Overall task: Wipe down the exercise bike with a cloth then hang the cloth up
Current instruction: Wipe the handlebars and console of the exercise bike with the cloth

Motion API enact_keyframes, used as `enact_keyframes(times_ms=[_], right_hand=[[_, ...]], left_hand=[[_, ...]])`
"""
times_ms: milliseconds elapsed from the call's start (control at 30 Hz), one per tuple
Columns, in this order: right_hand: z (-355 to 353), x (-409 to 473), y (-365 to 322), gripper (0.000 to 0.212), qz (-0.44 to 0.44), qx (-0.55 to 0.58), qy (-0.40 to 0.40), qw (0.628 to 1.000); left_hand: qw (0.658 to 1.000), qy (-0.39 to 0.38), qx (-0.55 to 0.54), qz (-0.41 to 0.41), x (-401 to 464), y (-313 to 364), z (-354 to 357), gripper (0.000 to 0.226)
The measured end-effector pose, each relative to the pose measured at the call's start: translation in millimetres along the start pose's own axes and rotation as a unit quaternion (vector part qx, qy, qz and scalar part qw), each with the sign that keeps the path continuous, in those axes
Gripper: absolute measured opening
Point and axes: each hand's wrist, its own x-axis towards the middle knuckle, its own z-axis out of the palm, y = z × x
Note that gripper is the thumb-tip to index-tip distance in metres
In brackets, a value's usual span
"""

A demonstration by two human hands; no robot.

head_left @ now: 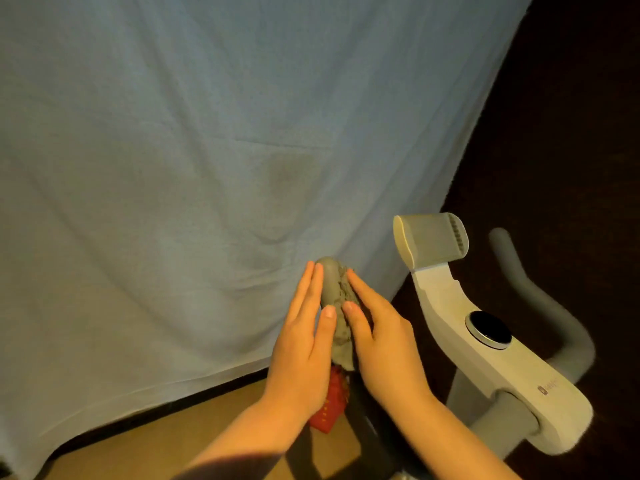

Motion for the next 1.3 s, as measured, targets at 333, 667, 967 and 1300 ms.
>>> enact_keyframes(times_ms=[333, 667, 967, 1300], right_hand=[[-7.5, -18.3, 7.8, 0.047, -0.12, -0.114, -0.013, 0.986], [-3.7, -28.4, 17.8, 0.047, -0.155, -0.148, 0.002, 0.977], [-10.8, -37.1, 13.9, 0.047, -0.155, -0.23, -0.011, 0.961], [1.1, -73.4, 10.8, 0.035, -0.042, -0.212, 0.094, 0.972]], left_hand=[[0.999, 0.023, -0.029, -0.015, -24.9, 4.2, 3.5, 0.041], [1.0, 0.001, -0.005, -0.009, -29.4, 9.4, -1.5, 0.037], [1.0, 0.021, 0.021, 0.009, -21.9, 2.2, -13.2, 0.035], [0.997, -0.035, 0.029, 0.069, -4.8, -7.9, -28.8, 0.031]])
